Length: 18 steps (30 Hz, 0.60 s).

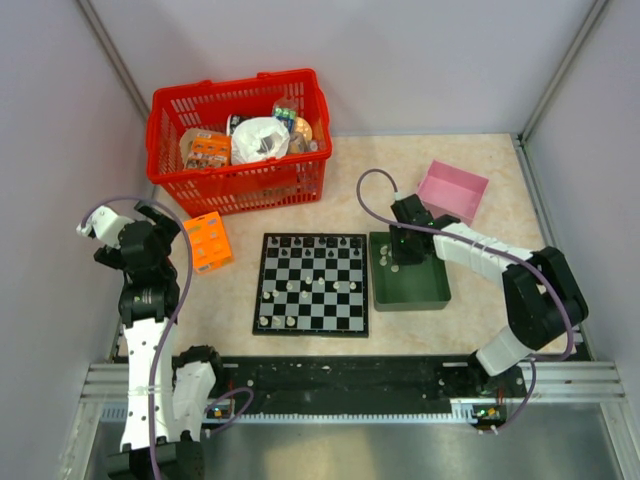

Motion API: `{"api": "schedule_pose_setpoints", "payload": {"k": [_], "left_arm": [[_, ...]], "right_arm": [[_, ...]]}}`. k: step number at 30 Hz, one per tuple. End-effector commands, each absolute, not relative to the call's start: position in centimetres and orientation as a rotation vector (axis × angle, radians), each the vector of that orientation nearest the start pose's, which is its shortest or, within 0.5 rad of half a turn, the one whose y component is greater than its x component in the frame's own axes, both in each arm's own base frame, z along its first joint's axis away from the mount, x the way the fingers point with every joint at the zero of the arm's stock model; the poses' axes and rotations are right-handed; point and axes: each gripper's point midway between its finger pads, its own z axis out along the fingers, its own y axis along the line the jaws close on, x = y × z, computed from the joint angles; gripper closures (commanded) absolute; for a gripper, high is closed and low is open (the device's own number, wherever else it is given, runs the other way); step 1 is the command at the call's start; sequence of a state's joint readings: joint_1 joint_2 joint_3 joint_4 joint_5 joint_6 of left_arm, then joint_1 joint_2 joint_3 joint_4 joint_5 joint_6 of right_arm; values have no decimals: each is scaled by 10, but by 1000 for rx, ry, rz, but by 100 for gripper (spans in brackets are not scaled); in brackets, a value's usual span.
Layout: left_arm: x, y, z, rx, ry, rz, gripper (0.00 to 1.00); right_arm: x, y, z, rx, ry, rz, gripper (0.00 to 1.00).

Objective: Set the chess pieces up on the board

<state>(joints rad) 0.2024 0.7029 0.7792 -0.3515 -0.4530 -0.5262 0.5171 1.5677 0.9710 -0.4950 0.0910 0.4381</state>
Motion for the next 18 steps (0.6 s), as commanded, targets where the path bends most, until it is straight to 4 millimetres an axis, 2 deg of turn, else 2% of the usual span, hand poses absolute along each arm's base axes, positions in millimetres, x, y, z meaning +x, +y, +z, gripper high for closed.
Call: {"api": "schedule_pose_setpoints", "payload": {"k": [1, 4, 9, 11, 14, 18], "left_arm": [[266, 116, 275, -928, 1512, 179, 1], [266, 116, 275, -928, 1512, 179, 1], [266, 116, 276, -927, 1509, 178, 1], [266, 116, 276, -925, 1510, 180, 1], [266, 116, 277, -926, 1508, 179, 1], [265, 115, 277, -925, 1509, 175, 1]], "right_arm": [[305, 181, 65, -92, 2618, 226, 70], [306, 182, 65, -93, 2619, 222, 75], [308, 184, 66, -101, 2615, 221, 77], [308, 184, 66, -104, 2616, 213, 83], [308, 185, 75, -124, 2599, 192, 88], [307, 189, 94, -160, 2563, 170, 90]]}}
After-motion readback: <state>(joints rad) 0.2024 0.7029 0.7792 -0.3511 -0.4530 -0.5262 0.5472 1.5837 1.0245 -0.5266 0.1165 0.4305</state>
